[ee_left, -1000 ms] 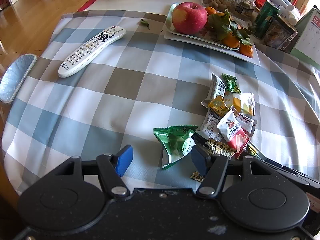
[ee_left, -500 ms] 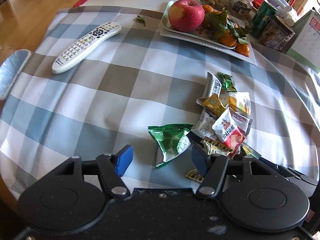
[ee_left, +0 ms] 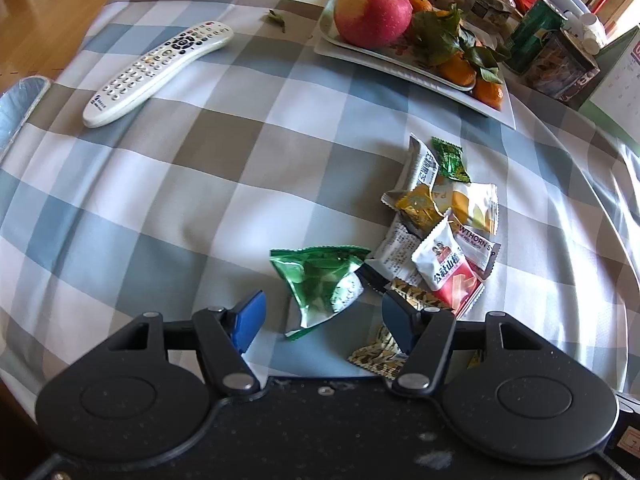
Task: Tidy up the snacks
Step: 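Close the left gripper on the green snack packet while the right gripper grasps the green pea packet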
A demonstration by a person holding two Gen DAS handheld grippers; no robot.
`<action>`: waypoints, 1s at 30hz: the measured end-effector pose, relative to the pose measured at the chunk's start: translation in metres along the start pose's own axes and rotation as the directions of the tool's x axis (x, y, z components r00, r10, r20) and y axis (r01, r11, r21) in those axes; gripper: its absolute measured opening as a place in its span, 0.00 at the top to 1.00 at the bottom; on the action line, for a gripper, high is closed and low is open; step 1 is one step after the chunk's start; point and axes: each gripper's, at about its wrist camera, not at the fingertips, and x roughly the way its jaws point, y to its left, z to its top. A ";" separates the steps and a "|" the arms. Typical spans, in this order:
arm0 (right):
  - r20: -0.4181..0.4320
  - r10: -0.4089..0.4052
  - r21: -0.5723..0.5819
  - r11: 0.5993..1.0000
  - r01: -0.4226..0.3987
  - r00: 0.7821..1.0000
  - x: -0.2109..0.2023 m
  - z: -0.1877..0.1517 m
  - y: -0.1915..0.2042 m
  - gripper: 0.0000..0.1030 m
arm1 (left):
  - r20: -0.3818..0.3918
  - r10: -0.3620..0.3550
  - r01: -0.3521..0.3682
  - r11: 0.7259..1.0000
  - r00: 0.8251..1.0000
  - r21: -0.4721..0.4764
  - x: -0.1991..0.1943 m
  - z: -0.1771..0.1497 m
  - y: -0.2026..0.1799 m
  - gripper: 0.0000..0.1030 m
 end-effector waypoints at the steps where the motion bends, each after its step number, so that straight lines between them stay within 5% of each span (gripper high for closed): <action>1: -0.005 0.002 0.009 1.000 -0.002 1.000 0.000 0.000 -0.001 0.49 | -0.001 0.001 -0.001 1.000 1.000 0.004 0.002 0.000 -0.002 0.36; 7: -0.016 -0.004 0.012 1.000 0.004 1.000 0.000 -0.001 0.002 0.48 | -0.035 0.034 -0.033 0.999 0.999 0.013 0.019 0.002 -0.010 0.45; 30: -0.028 -0.046 -0.053 0.998 0.045 0.999 -0.005 -0.008 0.010 0.49 | -0.022 0.109 -0.110 0.993 0.994 -0.052 0.057 0.021 -0.011 0.46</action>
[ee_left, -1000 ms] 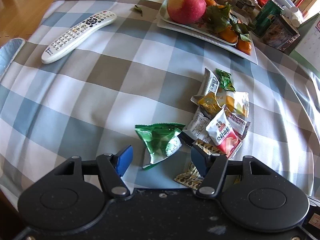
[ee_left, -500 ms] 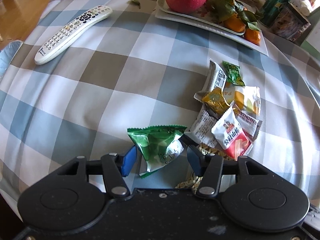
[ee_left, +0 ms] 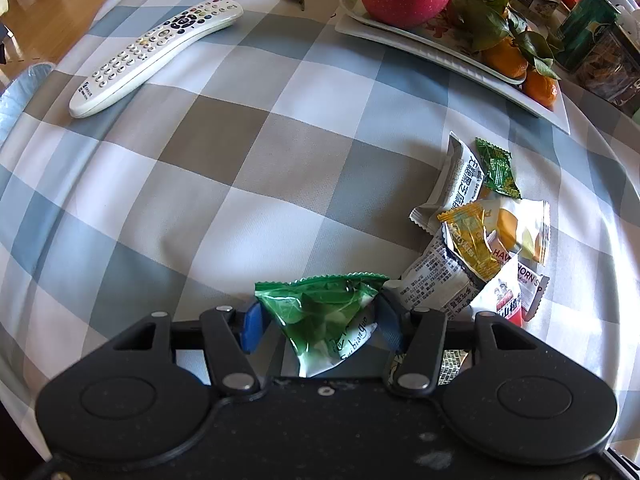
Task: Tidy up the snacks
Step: 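Close the left gripper on the green snack packet while the right gripper grasps the green pea packet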
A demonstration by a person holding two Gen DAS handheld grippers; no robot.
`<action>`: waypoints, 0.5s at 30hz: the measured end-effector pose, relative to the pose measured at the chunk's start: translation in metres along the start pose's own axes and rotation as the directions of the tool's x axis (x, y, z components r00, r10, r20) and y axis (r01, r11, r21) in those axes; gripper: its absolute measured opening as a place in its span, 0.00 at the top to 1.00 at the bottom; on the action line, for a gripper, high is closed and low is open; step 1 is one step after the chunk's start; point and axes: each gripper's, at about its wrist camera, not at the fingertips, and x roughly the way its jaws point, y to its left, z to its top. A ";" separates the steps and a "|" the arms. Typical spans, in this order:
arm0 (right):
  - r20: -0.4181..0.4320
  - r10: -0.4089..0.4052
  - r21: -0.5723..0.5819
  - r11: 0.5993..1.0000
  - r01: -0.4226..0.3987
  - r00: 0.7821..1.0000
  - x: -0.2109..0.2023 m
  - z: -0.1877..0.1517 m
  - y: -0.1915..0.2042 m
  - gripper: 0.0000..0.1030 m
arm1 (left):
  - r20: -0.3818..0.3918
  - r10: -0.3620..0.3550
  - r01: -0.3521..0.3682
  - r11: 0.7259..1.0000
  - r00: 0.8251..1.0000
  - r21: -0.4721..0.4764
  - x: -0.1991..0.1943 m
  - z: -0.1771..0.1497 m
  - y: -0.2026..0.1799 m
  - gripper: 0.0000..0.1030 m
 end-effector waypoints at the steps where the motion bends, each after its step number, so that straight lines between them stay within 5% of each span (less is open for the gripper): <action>1: -0.003 -0.002 -0.002 1.000 0.002 1.000 0.000 0.000 0.000 0.49 | 0.003 0.009 -0.009 1.000 1.000 0.009 0.000 -0.001 -0.001 0.50; 3: -0.005 -0.004 -0.009 1.000 0.004 1.000 0.000 -0.001 0.000 0.49 | 0.007 0.014 -0.014 0.999 1.000 0.039 -0.003 -0.005 -0.003 0.58; 15: 0.004 -0.011 -0.017 1.000 0.011 1.000 -0.008 0.001 -0.006 0.49 | -0.070 -0.032 0.035 0.998 0.997 0.043 -0.020 -0.015 0.003 0.60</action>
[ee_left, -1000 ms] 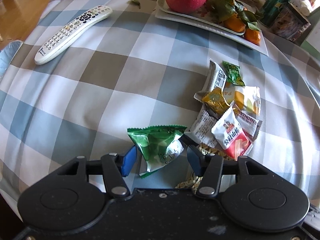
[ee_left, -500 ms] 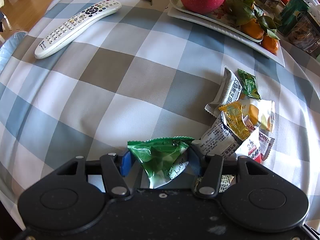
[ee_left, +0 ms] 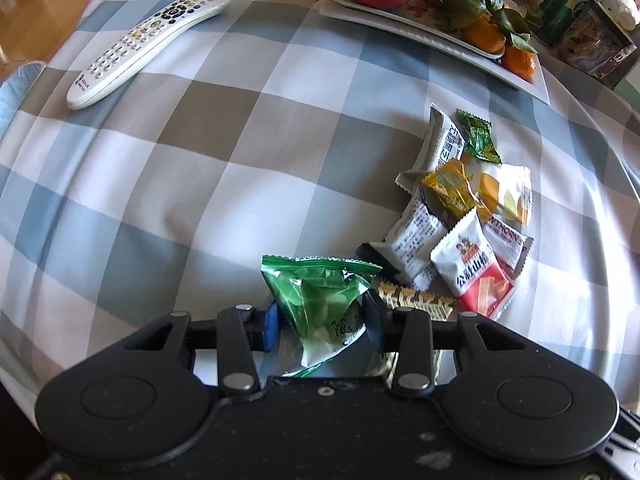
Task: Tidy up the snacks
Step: 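Close the left gripper on the green snack packet while the right gripper grasps the green pea packet, then lift both held packets and carry them back over the gold tray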
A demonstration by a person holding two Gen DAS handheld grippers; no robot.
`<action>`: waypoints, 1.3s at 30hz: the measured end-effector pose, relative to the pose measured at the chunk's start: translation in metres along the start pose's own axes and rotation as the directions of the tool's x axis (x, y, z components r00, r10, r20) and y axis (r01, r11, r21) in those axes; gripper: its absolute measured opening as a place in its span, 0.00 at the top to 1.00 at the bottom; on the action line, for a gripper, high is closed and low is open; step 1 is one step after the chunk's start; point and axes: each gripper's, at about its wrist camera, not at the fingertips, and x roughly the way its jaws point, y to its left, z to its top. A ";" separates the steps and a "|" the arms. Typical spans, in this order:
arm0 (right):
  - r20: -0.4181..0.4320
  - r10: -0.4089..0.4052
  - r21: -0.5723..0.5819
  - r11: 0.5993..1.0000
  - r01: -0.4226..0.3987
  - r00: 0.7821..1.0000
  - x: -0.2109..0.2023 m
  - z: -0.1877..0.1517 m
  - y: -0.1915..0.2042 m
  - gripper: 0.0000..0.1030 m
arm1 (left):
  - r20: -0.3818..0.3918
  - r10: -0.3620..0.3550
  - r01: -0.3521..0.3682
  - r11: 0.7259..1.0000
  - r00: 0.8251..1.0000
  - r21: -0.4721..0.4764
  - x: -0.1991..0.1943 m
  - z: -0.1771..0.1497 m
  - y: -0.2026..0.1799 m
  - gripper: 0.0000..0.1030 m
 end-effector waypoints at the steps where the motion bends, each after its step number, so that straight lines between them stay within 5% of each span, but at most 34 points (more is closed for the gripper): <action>1: 0.000 0.002 0.002 1.000 -0.002 1.000 -0.002 0.001 -0.002 0.49 | -0.011 0.003 -0.003 1.000 1.000 0.001 -0.002 -0.001 0.002 0.60; 8: -0.006 0.020 0.014 1.000 -0.019 1.000 -0.009 0.005 -0.011 0.49 | -0.053 0.012 -0.011 1.000 0.999 0.014 -0.013 -0.012 0.007 0.60; 14: -0.017 0.045 0.036 0.998 -0.044 0.999 -0.010 0.002 -0.017 0.49 | -0.065 -0.050 0.052 0.998 0.997 0.024 -0.024 -0.023 0.012 0.60; 39: 0.090 0.018 -0.060 0.998 -0.013 0.996 -0.029 -0.011 -0.002 0.49 | 0.015 -0.050 0.048 0.995 0.999 0.086 -0.042 -0.036 0.002 0.61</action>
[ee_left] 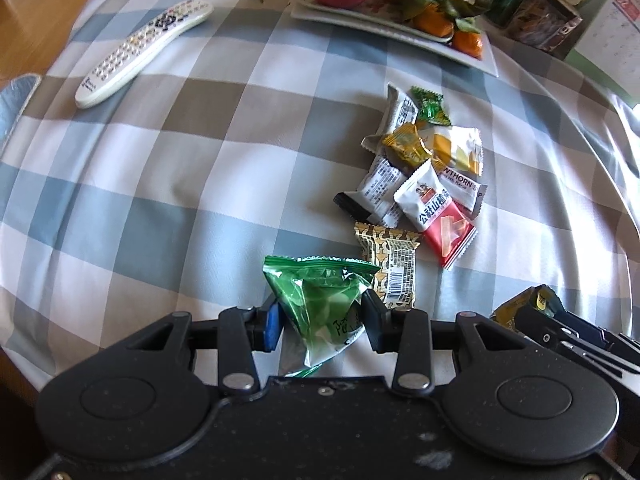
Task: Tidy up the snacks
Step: 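Lift both held packets and carry them back over the gold tray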
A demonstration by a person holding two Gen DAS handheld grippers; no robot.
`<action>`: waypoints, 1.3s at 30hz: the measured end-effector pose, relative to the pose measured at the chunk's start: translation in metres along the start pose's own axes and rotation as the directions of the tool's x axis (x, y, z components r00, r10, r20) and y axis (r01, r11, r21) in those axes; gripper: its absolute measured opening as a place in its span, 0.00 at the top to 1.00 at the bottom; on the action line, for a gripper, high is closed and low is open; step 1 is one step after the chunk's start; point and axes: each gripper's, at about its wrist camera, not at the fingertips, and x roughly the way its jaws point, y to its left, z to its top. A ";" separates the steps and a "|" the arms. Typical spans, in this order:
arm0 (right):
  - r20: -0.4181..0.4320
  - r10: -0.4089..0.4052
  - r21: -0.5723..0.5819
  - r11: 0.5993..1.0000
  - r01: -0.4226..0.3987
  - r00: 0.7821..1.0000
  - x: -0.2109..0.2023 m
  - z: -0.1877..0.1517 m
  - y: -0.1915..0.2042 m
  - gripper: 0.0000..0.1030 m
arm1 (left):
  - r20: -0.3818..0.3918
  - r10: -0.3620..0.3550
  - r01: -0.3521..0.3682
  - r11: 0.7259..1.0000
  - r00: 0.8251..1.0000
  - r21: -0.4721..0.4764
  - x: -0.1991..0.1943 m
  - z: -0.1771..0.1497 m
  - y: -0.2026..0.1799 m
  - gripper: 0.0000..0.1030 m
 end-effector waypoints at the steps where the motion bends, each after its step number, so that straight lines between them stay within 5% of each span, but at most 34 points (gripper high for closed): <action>1: -0.003 -0.003 0.013 1.000 0.003 1.000 0.001 0.000 -0.002 0.49 | 0.006 0.006 -0.006 1.000 1.000 0.001 -0.001 -0.001 0.000 0.61; 8: -0.024 -0.010 0.076 0.997 0.012 1.000 0.008 0.002 -0.012 0.49 | 0.007 0.015 -0.015 1.000 1.000 0.008 -0.001 -0.004 -0.001 0.61; 16: 0.059 0.037 0.059 0.997 -0.041 0.998 -0.033 -0.002 -0.007 0.50 | 0.063 -0.035 0.035 0.999 0.997 0.008 -0.035 -0.021 0.000 0.62; 26: 0.092 0.067 0.076 0.994 -0.074 0.994 -0.092 -0.067 -0.020 0.50 | 0.103 -0.029 0.026 0.999 0.994 0.032 -0.074 -0.107 -0.002 0.62; 39: 0.022 0.046 0.061 0.997 -0.047 0.999 -0.102 -0.157 -0.024 0.50 | 0.059 0.011 -0.016 0.996 0.998 0.085 -0.074 -0.211 -0.011 0.62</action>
